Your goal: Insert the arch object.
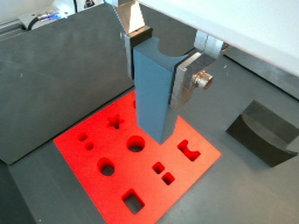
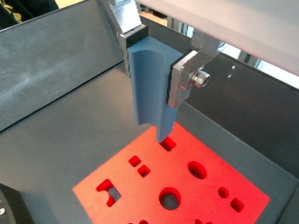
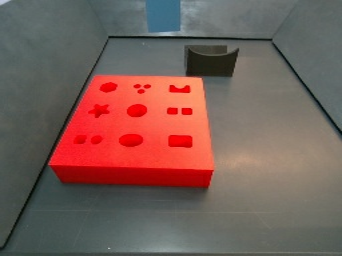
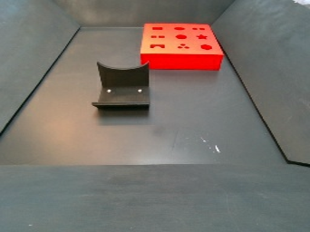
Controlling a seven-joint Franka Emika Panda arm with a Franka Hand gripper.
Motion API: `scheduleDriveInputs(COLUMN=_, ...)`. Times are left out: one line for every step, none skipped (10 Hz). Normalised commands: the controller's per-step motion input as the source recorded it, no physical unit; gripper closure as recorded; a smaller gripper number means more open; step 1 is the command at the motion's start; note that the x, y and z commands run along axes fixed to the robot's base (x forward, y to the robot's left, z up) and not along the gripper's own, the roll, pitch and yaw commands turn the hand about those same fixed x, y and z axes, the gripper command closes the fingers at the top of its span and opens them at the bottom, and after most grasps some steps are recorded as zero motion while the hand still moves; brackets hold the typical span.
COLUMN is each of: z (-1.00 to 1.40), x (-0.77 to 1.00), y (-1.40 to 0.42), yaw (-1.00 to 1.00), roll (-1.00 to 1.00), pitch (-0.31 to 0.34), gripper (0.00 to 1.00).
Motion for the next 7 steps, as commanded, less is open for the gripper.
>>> scheduleDriveInputs(z=-0.29, x=0.26, y=0.30, yaw=0.00, roll=0.07, pitch=0.000, gripper=1.00)
scheduleDriveInputs(z=-0.53, x=0.47, y=0.57, yaw=-0.10, roll=0.10, pitch=0.033, gripper=1.00)
scheduleDriveInputs(z=-0.63, x=0.53, y=0.63, yaw=-0.20, roll=0.17, pitch=0.197, gripper=1.00)
scheduleDriveInputs(z=-0.62, x=0.57, y=0.59, yaw=-0.23, roll=0.17, pitch=0.216, gripper=1.00)
scheduleDriveInputs(z=-0.67, x=0.62, y=0.55, yaw=-0.26, roll=0.15, pitch=0.211, gripper=1.00)
scheduleDriveInputs(z=-0.64, x=0.59, y=0.49, yaw=-0.27, roll=0.12, pitch=0.174, gripper=1.00)
scheduleDriveInputs(z=-0.57, x=0.49, y=0.37, yaw=-0.25, roll=0.08, pitch=0.096, gripper=1.00)
